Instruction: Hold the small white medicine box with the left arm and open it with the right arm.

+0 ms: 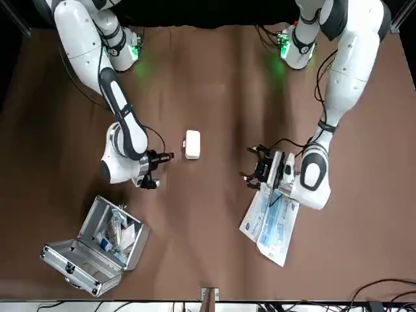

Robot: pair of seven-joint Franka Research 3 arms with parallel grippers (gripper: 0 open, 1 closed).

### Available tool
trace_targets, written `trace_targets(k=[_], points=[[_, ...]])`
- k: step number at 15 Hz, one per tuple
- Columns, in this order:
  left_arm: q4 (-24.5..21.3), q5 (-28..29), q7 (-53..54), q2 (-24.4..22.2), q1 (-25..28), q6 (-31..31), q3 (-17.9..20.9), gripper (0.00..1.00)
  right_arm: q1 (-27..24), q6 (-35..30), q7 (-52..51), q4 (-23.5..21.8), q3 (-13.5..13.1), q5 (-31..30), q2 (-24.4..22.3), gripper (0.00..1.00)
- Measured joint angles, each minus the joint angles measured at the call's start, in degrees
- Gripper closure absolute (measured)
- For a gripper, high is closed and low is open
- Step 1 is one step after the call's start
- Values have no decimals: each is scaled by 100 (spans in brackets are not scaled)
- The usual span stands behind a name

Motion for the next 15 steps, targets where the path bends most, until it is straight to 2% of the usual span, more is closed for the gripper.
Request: trace_targets(k=[6,13,15], points=[[1,-654,419,220,-539,475,-13,1,21,-85,1,-17,9,146,137,99],[-1,-1549,993,490,-1204,1370,-14,1,68,-90,59,-21,27,183,278,99],[0,-2027,1417,550,-1363,1603,-14,1,77,-91,165,-21,30,246,290,99]])
